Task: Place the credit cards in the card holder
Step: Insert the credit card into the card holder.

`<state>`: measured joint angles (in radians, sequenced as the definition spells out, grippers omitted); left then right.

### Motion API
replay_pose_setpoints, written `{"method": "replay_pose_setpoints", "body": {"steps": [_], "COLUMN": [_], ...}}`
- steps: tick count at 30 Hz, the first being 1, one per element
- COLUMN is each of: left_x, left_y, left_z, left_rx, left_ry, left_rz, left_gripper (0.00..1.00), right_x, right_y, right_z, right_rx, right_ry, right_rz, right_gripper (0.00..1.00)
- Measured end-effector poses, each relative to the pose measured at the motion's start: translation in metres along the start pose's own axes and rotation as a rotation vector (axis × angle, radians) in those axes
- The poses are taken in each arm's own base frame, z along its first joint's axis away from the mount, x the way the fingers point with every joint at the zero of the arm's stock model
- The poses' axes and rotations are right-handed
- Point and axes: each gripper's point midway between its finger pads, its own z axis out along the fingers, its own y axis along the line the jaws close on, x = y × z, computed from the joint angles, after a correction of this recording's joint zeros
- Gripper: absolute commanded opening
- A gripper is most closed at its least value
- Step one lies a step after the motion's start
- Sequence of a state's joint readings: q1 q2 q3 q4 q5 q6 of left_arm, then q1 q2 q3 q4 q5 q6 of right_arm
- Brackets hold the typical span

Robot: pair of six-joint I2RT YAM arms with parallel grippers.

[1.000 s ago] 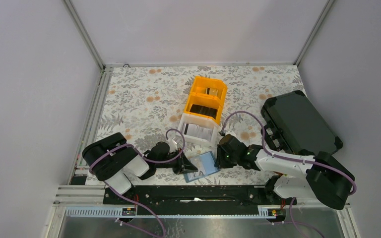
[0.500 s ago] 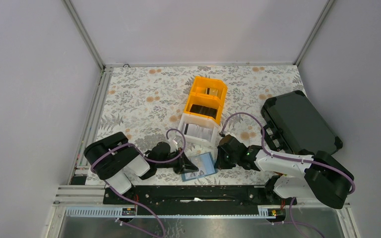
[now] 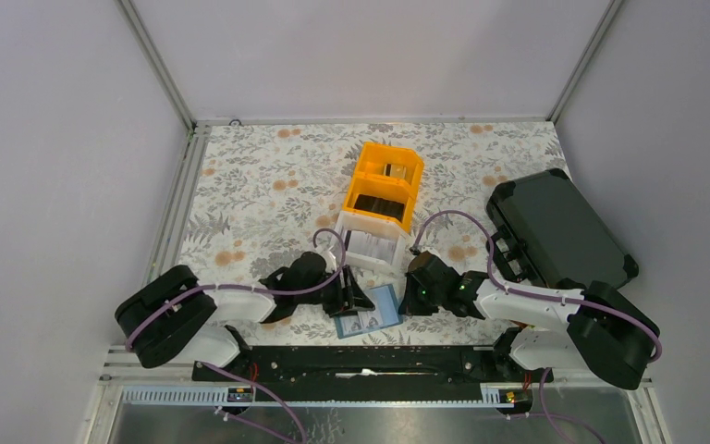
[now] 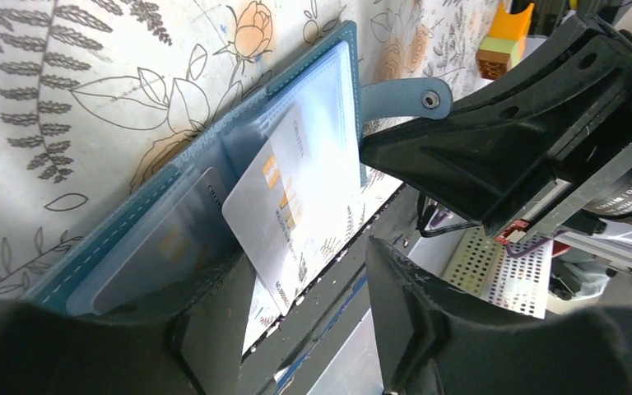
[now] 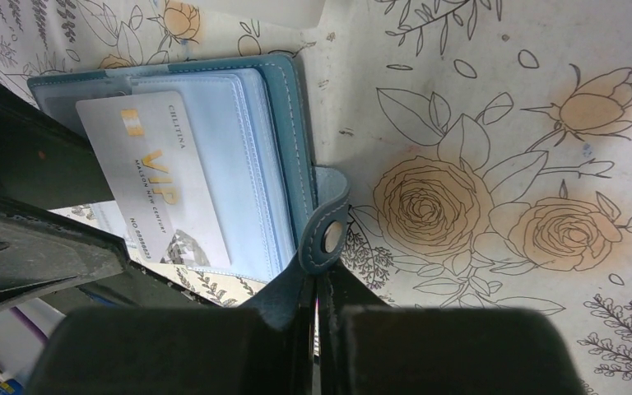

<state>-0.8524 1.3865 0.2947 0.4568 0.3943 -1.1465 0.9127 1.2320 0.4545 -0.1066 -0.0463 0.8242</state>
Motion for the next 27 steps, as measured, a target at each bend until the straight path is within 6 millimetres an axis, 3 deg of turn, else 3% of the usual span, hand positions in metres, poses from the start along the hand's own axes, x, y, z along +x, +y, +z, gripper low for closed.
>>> {"method": "replay_pose_setpoints", "body": {"steps": [10,18,27], "left_x": [-0.004,-0.001,0.002], "left_y": [0.002,0.007,0.001], "left_z": [-0.003,-0.004,0.012], "left_rx": [-0.116,-0.22,-0.289], "left_ry": [0.007,0.036,0.103], "left_rz": [0.05,0.085,0.135], "left_gripper": [0.56,0.45,0.44], "right_x": [-0.001,-0.001,-0.001], "right_y": [0.002,0.002,0.001], "right_z": [0.0,0.001,0.002], "right_rx": [-0.006,-0.006,-0.003], "right_ry": [-0.005,-0.004,-0.002], "right_rz": [0.002,0.001,-0.005], "right_gripper": [0.0,0.0,0.0]}}
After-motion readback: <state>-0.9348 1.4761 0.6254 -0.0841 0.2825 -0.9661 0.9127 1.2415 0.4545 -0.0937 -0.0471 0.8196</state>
